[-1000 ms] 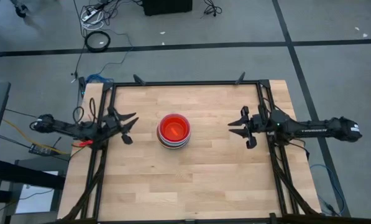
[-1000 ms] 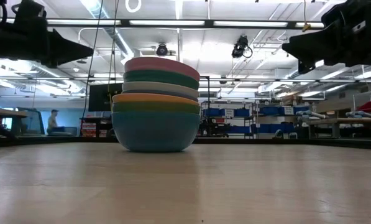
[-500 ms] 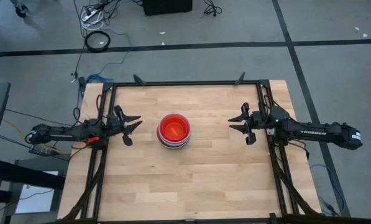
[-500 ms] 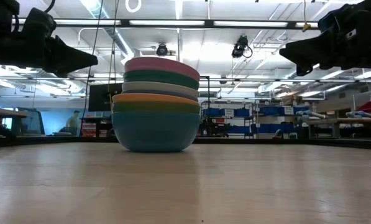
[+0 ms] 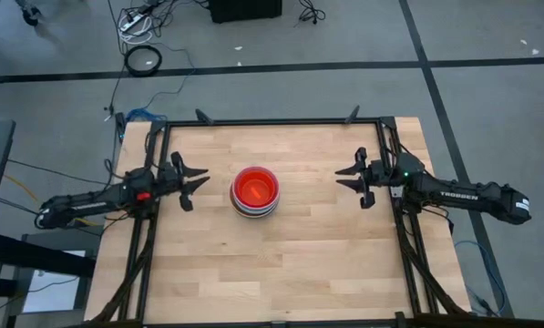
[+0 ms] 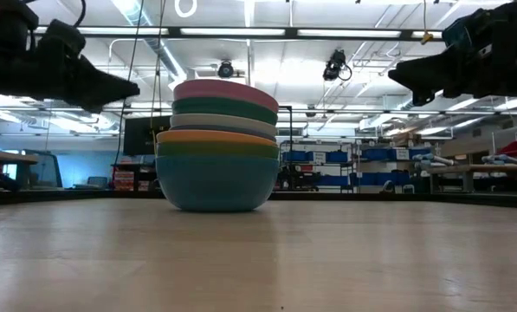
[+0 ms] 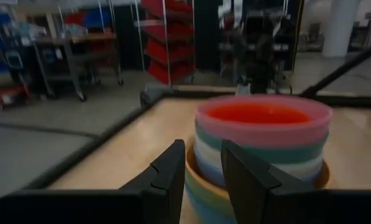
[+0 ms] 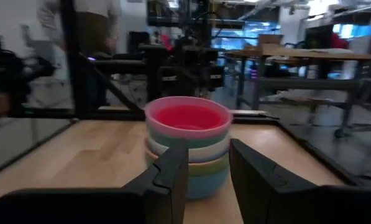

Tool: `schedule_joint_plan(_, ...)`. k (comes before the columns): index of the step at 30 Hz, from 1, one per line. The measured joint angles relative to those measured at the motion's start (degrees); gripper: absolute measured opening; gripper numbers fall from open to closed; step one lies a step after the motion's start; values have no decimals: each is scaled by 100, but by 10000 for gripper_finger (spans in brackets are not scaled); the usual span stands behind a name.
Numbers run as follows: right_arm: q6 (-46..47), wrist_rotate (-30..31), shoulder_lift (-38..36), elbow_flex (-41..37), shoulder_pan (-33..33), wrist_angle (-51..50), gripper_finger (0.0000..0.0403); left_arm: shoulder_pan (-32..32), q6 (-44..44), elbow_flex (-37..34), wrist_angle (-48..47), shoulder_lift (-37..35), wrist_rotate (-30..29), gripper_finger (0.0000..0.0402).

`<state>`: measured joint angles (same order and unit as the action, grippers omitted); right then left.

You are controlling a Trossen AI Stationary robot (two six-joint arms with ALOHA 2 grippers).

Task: Nest bowls inside each other
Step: Return to Home Position

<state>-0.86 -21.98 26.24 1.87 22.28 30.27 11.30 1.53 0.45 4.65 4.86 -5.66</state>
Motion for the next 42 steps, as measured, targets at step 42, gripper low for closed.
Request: schedule_joint_plan(42,729,651,-2579,3279,-1187,-4291,106,34,-163,0,-20,0,-222,113)
